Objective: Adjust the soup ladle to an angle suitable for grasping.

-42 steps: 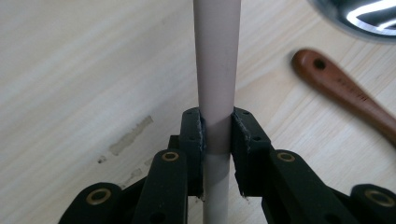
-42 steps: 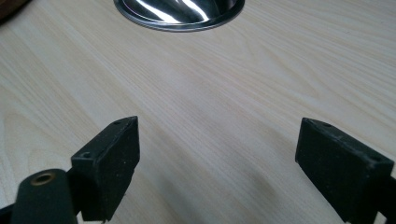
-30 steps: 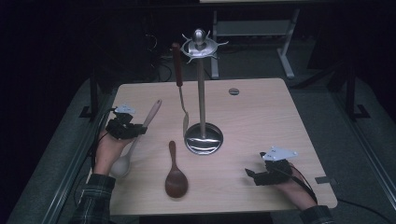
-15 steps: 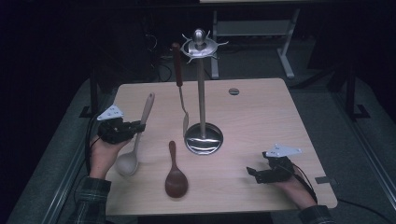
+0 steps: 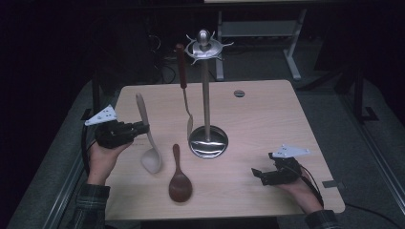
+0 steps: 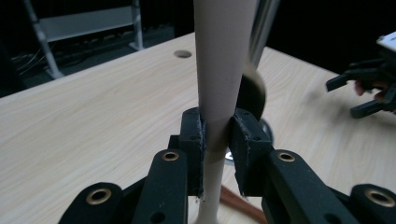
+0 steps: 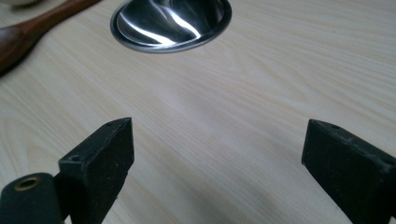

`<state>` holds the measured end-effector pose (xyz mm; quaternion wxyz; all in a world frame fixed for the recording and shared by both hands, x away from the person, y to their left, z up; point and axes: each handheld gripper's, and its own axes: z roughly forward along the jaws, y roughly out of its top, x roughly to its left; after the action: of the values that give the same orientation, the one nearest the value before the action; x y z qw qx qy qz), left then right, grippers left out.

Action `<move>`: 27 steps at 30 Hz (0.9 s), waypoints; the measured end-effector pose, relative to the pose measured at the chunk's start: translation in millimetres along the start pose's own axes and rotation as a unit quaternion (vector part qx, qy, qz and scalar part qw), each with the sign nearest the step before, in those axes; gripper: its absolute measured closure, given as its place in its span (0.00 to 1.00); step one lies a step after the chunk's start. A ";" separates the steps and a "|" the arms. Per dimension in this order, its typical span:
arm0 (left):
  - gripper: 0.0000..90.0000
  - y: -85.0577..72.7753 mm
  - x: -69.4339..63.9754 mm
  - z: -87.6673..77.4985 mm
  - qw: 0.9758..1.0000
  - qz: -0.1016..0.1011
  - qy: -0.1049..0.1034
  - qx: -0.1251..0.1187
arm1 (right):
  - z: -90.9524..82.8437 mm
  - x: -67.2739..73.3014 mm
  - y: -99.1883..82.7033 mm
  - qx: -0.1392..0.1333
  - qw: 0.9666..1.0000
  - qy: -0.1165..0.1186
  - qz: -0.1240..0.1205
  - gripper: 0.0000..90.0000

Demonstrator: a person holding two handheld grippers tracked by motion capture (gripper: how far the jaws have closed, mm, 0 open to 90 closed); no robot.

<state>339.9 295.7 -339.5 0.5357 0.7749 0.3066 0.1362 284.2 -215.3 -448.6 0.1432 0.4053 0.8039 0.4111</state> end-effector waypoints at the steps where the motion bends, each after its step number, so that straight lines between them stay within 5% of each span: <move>1: 0.84 1.4 -1.6 0.0 1.000 0.002 -0.003 -0.001 | -0.4 -0.3 1.5 -0.004 1.000 0.004 0.000 0.10; 16: 0.84 21.4 -32.3 7.9 0.999 -0.001 -0.036 -0.010 | -8.5 -1.9 30.0 -0.040 0.999 0.024 0.008 0.15; 27: 0.84 37.5 -57.6 20.2 0.999 0.014 -0.048 -0.008 | -12.7 12.1 70.9 -0.078 0.995 0.053 -0.004 0.18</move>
<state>318.5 235.9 -306.3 0.5544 0.7802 0.2686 0.1086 307.4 -189.3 -384.3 0.1330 0.3674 0.7771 0.4934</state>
